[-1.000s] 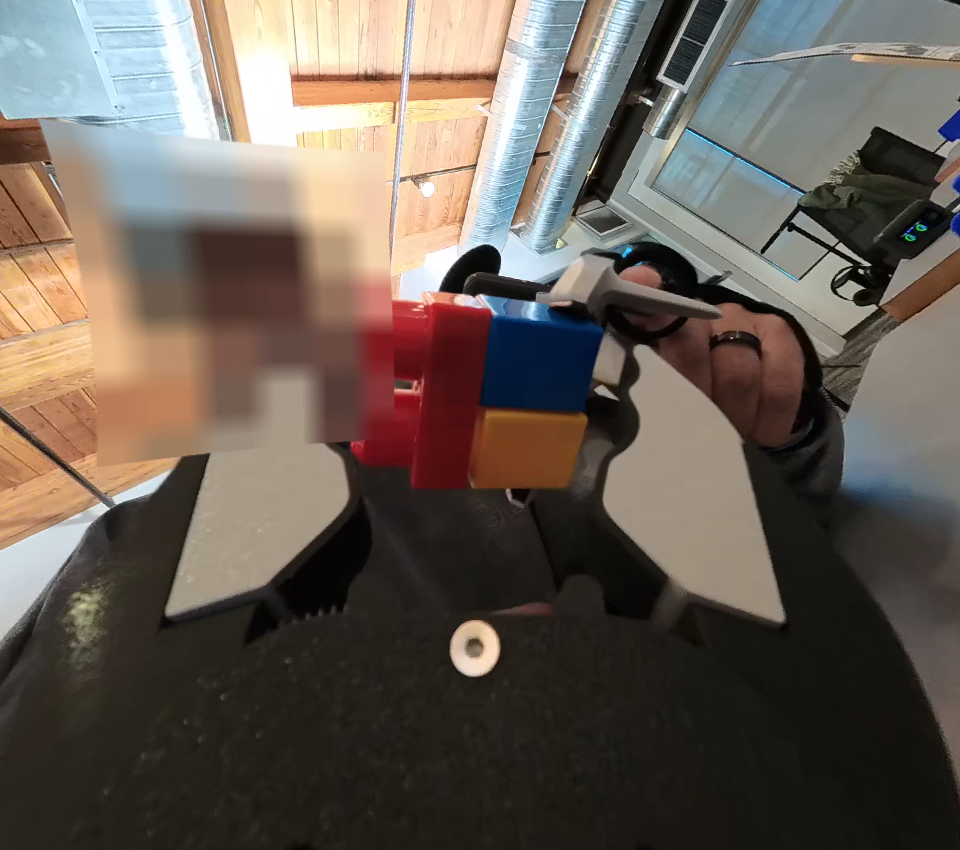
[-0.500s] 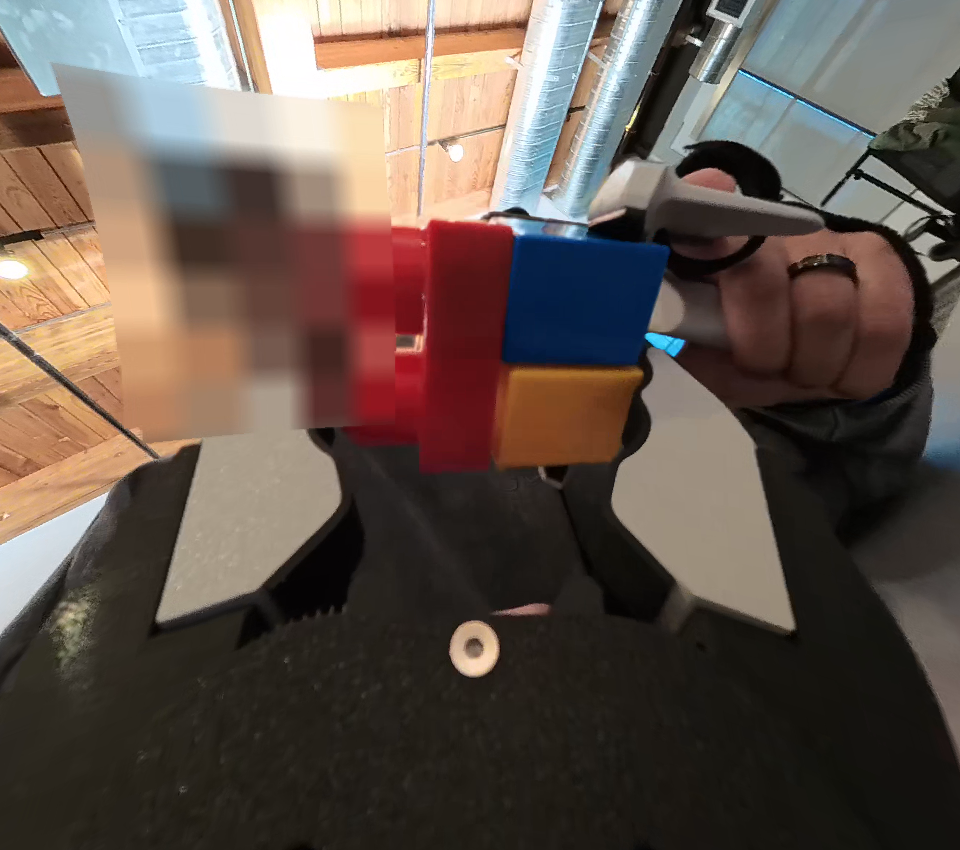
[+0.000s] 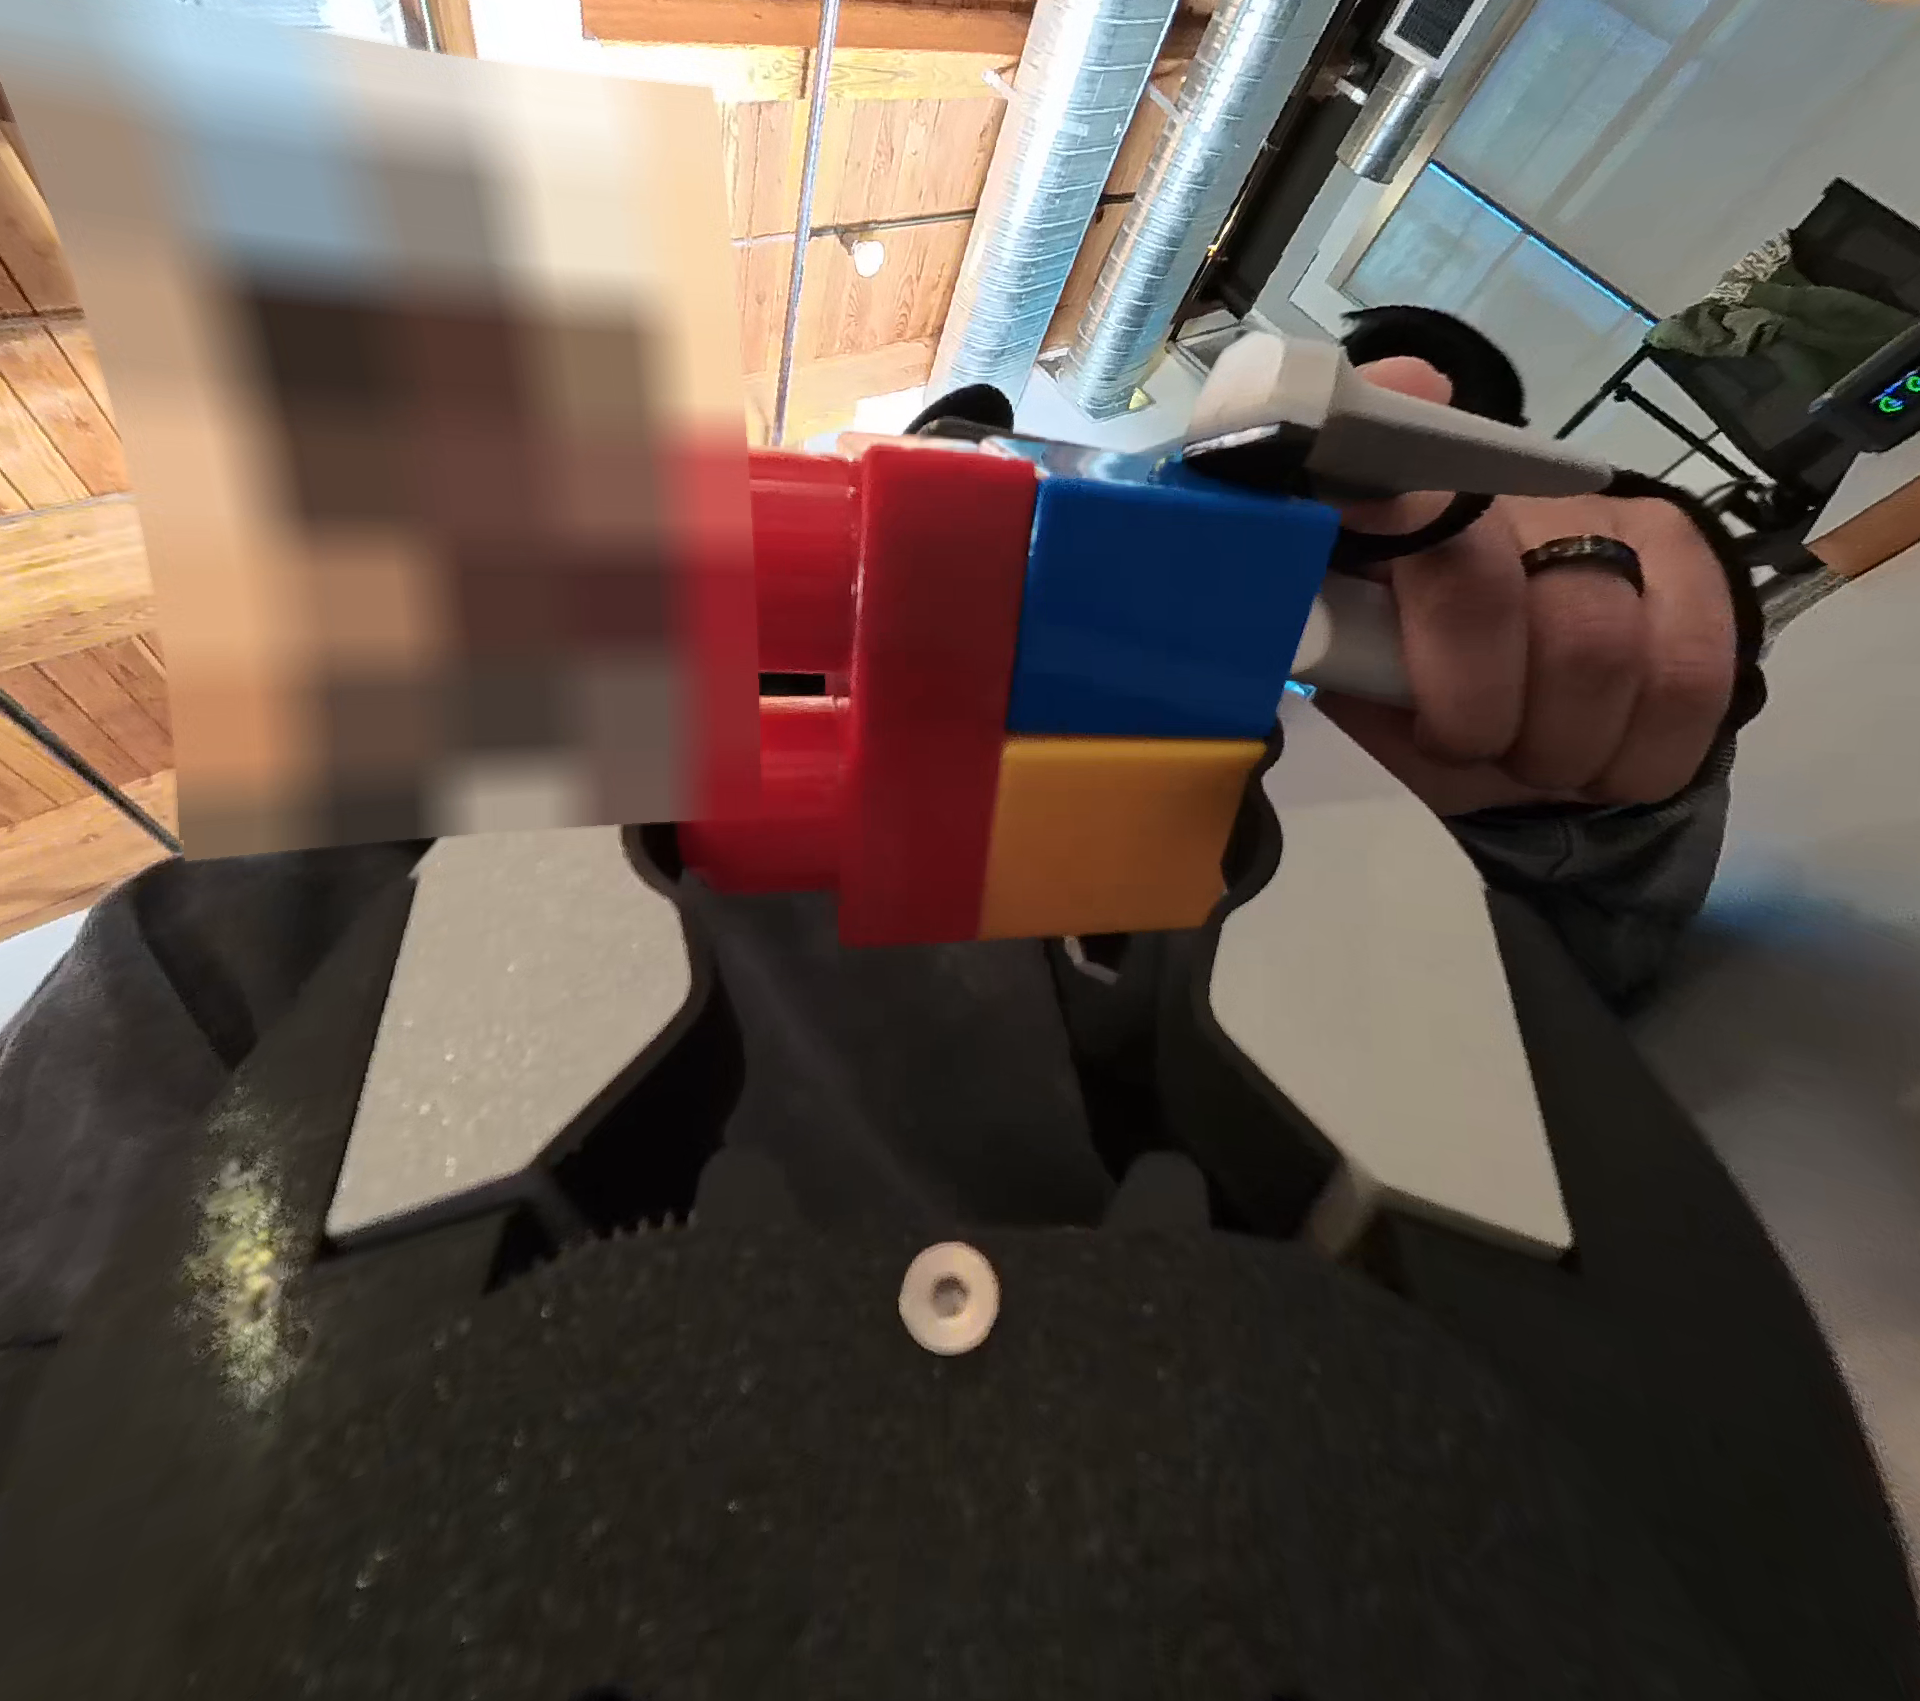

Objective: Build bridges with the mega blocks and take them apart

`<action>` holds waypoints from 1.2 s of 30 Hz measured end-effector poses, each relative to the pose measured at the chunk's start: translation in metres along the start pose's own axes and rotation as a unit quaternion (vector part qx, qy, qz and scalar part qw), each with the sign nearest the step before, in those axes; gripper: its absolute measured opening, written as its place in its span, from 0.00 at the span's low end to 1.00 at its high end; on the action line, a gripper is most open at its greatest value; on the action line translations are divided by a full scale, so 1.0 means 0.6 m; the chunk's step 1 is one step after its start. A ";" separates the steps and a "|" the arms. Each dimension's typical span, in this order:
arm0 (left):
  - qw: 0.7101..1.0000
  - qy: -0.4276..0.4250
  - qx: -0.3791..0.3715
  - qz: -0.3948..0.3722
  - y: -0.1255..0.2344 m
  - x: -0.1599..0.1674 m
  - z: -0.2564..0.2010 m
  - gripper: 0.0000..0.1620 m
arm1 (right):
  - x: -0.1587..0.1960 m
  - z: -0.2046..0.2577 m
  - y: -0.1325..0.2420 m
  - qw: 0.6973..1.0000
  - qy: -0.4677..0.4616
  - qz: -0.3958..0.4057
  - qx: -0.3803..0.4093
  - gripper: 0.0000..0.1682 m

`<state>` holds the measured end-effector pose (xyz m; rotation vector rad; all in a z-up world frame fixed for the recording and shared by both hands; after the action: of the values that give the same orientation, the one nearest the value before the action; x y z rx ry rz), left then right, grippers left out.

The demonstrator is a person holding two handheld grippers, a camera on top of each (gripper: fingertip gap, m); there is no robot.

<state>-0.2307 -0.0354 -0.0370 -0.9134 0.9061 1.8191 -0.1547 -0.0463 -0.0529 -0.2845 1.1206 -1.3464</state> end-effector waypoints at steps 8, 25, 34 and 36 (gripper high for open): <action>1.000 0.001 -0.014 0.014 -0.001 0.011 0.009 0.46 | -0.013 -0.005 0.003 0.999 -0.016 -0.009 0.048 0.62; 1.000 -0.012 0.011 0.008 -0.015 -0.002 -0.026 0.46 | -0.025 0.003 -0.011 0.992 -0.071 0.035 -0.095 0.70; 0.999 -0.033 0.002 0.010 -0.021 -0.002 -0.034 0.46 | -0.020 0.009 -0.005 0.993 -0.051 0.038 -0.104 0.69; 0.999 -0.031 0.003 0.014 -0.020 0.001 -0.033 0.46 | -0.021 0.006 -0.004 0.992 -0.065 0.033 -0.100 0.69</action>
<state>-0.2154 -0.0478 -0.0491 -0.8404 0.8898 1.8574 -0.1513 -0.0374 -0.0436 -0.4715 1.1470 -1.1414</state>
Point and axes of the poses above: each gripper's, where its closed fingertips meet, y back along the fingers, x out of its underside, z = x × y across the jaws, the point moved 6 cm from there along y, back along the fingers, and after that the axes turned 10 degrees about -x, right-handed, at the moved point
